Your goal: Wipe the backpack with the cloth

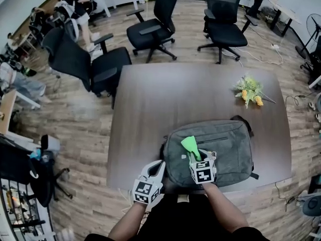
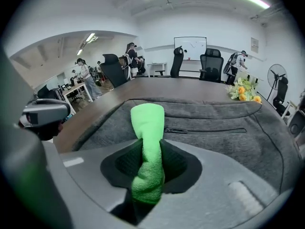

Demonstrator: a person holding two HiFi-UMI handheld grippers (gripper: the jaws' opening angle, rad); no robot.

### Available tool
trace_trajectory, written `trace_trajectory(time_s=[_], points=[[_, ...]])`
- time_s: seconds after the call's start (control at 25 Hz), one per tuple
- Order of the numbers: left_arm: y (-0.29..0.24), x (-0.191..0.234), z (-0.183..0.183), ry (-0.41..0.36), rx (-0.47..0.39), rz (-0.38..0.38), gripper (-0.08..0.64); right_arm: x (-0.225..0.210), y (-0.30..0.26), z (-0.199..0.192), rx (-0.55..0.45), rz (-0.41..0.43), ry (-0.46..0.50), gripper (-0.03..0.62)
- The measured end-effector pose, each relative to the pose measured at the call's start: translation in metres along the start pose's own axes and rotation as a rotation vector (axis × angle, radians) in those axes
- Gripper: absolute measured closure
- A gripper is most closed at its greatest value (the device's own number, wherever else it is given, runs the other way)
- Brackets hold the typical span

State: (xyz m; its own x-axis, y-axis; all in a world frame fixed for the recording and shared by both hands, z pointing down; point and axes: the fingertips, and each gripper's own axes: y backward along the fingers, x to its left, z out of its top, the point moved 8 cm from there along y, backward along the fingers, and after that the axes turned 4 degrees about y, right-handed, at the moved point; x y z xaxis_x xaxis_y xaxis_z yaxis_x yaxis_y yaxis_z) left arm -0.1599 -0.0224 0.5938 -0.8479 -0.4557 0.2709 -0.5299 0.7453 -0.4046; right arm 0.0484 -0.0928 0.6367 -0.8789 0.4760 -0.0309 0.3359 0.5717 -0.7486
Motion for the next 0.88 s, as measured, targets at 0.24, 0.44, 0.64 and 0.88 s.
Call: trace_trajectory(time_s=[0.24,0.44,0.64,0.88], points=[[-0.01,-0.011,0.005,-0.026,0.008,-0.04,0.54,-0.024,0.008,0.0,0.005,-0.073,0.013,0.492],[-0.015,-0.018,0.006,-0.032,-0.001,-0.054,0.54,-0.036,0.018,-0.004,0.029,-0.085,-0.012,0.492],[-0.021,-0.025,0.004,-0.031,0.005,-0.069,0.54,-0.053,0.025,-0.01,0.043,-0.131,-0.019,0.492],[-0.031,-0.035,0.013,-0.006,-0.038,-0.102,0.54,-0.069,0.034,-0.012,0.062,-0.178,-0.021,0.492]])
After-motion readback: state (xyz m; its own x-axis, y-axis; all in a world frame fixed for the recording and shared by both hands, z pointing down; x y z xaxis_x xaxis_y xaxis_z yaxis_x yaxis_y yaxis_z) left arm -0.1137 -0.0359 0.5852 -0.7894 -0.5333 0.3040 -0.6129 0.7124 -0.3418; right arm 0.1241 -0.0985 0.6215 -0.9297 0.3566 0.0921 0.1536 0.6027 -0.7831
